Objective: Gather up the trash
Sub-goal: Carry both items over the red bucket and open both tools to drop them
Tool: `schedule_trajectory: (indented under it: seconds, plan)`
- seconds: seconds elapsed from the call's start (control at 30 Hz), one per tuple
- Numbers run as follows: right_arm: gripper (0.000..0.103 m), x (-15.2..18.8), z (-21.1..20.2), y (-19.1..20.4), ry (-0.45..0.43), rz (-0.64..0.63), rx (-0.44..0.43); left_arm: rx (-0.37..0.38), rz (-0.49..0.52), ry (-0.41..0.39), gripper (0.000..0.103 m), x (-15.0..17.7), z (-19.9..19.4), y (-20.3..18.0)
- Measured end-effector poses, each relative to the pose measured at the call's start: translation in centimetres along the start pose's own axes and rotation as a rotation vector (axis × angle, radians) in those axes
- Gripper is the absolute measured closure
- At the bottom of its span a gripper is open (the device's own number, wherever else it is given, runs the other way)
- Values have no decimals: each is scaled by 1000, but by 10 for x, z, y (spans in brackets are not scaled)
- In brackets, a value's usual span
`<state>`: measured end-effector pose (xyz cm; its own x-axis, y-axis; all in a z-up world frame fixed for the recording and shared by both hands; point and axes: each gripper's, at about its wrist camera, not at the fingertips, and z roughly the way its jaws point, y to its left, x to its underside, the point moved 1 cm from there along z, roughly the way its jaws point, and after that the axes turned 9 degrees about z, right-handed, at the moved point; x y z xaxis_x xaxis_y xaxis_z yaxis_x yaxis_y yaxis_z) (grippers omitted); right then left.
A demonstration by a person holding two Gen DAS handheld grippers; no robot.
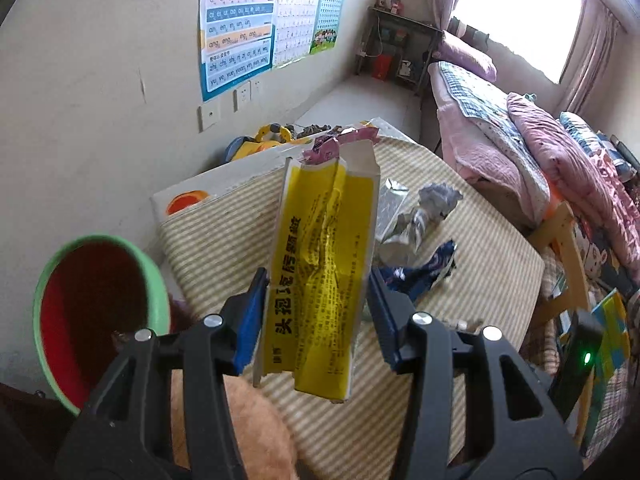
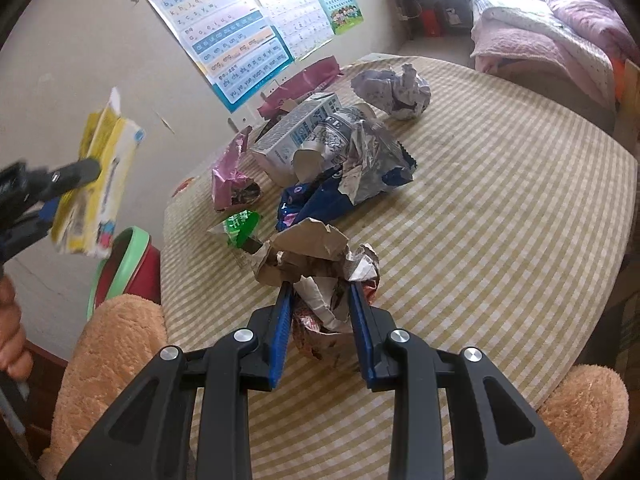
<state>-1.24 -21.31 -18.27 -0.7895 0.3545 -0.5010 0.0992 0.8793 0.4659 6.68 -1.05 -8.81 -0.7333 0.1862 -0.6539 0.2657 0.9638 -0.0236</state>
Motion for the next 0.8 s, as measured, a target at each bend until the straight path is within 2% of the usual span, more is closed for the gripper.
schedule_trajectory:
  seconds: [0.5,0.8]
  plan:
    - [75,0,1,26,-4,-59,90,7,-69,-36,56,31,-22,28]
    - [75,-13,-11,43,-31,-63,88,7,-98,-60,56,37,-29,46]
